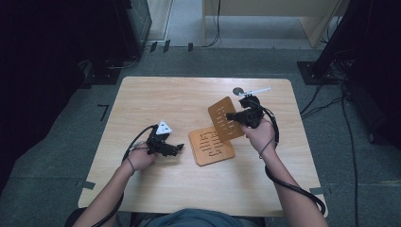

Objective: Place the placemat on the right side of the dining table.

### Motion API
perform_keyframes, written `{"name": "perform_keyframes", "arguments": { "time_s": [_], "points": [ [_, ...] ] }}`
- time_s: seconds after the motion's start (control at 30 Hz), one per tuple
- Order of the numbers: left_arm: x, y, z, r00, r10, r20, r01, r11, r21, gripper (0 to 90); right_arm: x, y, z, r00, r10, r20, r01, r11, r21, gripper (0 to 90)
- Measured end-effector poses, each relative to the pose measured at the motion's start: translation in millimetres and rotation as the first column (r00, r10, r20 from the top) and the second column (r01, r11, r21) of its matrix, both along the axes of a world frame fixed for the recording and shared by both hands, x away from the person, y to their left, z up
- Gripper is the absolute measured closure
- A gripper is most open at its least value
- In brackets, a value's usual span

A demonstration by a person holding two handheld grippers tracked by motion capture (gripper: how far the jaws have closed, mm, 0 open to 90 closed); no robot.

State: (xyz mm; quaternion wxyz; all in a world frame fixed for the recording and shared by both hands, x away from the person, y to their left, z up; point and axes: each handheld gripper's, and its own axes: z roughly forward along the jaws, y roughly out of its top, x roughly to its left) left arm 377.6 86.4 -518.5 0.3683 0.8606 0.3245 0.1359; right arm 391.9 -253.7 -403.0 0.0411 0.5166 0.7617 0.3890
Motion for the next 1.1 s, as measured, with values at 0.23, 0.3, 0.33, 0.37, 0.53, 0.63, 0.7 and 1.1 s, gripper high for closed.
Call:
{"name": "perform_keyframes", "arguments": {
  "time_s": [0.23,0.3,0.33,0.37,0.53,0.63,0.7,1.1],
  "points": [
    [-0.1,-0.1,0.0,1.0,0.001,-0.001,-0.001,1.0,-0.001,9.7,-0.3,-6.6,2.3,0.9993,-0.027,0.025,0.028,0.999,-0.038,87.6],
    [-0.1,-0.1,0.0,1.0,0.001,-0.001,-0.001,1.0,-0.001,9.6,-0.3,-7.6,2.5,0.9991,-0.032,0.027,0.033,0.999,-0.044,87.6],
    [-0.1,-0.1,0.0,1.0,0.001,-0.001,-0.001,1.0,-0.001,9.6,-0.3,-9.5,2.8,0.9987,-0.039,0.033,0.04,0.998,-0.051,87.6],
    [-0.1,-0.1,0.0,1.0,0.001,-0.001,-0.001,1.0,-0.001,9.6,-0.3,-9.5,2.8,0.9987,-0.039,0.033,0.04,0.998,-0.051,87.6],
    [-0.1,-0.1,0.0,1.0,0.001,-0.001,-0.001,1.0,0.0,9.6,-0.6,-13.7,3.9,0.9974,-0.053,0.049,0.056,0.996,-0.075,87.6],
    [-0.1,-0.1,0.0,1.0,0.001,-0.001,-0.001,1.0,-0.001,9.6,-0.9,-16.0,3.9,0.9961,-0.063,0.062,0.069,0.993,-0.098,87.6],
    [-0.1,-0.1,0.0,1.0,0.001,-0.001,-0.001,1.0,0.0,9.6,-0.9,-18.6,3.9,0.9954,-0.072,0.064,0.078,0.992,-0.103,87.6],
    [-0.1,0.0,0.0,1.0,0.001,-0.001,-0.001,1.0,0.001,9.6,-1.0,-26.2,4.4,0.9915,-0.098,0.087,0.11,0.983,-0.146,87.6]
  ]
}}
